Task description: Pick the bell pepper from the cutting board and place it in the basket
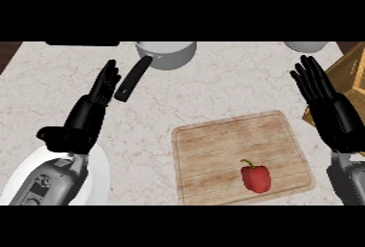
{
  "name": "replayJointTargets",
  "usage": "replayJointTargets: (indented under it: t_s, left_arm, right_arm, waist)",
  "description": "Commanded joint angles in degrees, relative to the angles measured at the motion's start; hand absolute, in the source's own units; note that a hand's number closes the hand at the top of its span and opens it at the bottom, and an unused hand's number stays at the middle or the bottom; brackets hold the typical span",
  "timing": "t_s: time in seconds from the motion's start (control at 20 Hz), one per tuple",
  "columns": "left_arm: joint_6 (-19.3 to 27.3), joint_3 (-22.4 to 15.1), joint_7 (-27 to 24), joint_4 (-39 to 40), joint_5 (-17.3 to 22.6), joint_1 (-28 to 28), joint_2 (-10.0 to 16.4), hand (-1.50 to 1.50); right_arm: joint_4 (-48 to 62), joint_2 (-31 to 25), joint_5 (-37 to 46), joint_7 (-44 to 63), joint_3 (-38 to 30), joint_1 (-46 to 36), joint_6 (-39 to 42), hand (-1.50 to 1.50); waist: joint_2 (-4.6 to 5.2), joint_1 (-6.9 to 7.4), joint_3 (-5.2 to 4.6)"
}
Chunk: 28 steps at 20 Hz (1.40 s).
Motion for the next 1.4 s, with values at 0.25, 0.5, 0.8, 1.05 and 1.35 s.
replayJointTargets:
  t_s: [0.25,0.5,0.8,1.05,1.35]
  left_arm:
    - [-8.95,4.96,-5.81,1.36,0.03,7.11,8.56,0.0]
    - [-10.1,3.34,-2.44,1.1,2.27,6.79,6.66,0.0]
    - [-10.17,4.75,-3.84,2.14,2.12,8.19,7.05,0.0]
    - [-10.71,6.17,-4.17,2.62,2.81,9.07,7.86,0.0]
    - [-11.2,6.85,-4.88,3.45,2.83,9.47,8.23,0.0]
  right_arm:
    - [-9.94,-9.19,7.9,2.75,1.86,4.5,5.41,1.5]
    - [-13.91,1.85,30.78,-10.83,25.56,11.59,-1.53,-1.5]
    - [-16.87,5.85,54.67,4.83,31.21,13.5,-18.21,-1.5]
    - [-26.85,-0.86,69.35,18.45,25.72,13.4,-15.8,-1.5]
    - [-33.79,-7.87,78.68,34.71,27.08,11.72,6.65,-1.5]
  waist:
    - [-1.07,-0.41,0.96]
    - [-1.21,-0.12,1.02]
    - [-1.73,-1.67,0.76]
    - [-2.23,-3.59,0.54]
    - [-1.88,-3.19,0.31]
